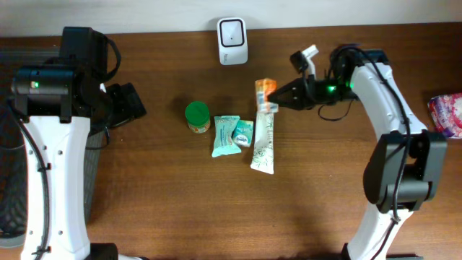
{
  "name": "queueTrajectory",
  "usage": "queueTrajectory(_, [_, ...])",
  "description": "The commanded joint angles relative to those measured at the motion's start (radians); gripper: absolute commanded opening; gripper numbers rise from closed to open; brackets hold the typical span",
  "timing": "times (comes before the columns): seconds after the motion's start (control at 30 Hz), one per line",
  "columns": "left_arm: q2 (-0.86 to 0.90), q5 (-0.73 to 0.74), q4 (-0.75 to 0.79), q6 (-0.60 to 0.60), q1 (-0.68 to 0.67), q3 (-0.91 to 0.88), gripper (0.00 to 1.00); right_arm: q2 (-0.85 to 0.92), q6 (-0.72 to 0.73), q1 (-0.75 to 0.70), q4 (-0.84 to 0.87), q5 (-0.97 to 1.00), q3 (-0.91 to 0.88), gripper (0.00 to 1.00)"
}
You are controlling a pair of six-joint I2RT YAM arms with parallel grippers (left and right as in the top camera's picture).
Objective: Scan the item barcode
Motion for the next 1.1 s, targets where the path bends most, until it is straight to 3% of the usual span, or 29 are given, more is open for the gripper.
queueTrajectory(0.0, [-0.016,0.000,-0.001,-0.013,0.004,0.011,0.99,-0.022,-0.026,0.021,0.003,0.002,-0.006,0.04])
queueTrajectory(0.37, [-0.016,0.000,-0.001,-0.013,0.004,0.011,0.99,-0.022,-0.026,-0.005,0.011,0.026,-0.006,0.04])
queueTrajectory(0.6, [-0.016,0.000,-0.001,-0.013,0.004,0.011,0.99,-0.022,-0.021,-0.004,0.026,0.251,-0.006,0.04])
queueTrajectory(0.87, [-0.016,0.000,-0.001,-0.013,0.004,0.011,0.99,-0.022,-0.021,-0.004,0.029,0.272,-0.006,0.04])
queueTrajectory(0.93, [-0.016,0.000,-0.001,-0.013,0.004,0.011,0.99,-0.022,0.062,-0.003,0.043,0.365,-0.006,0.04])
queueTrajectory(1.0, [-0.016,0.000,-0.001,-0.013,0.004,0.011,0.99,-0.022,0.321,0.011,0.101,0.706,-0.006,0.04])
queueTrajectory(1.07, [-0.016,0.000,-0.001,-0.013,0.004,0.011,0.99,-0.022,0.450,0.033,0.130,0.953,-0.005,0.04])
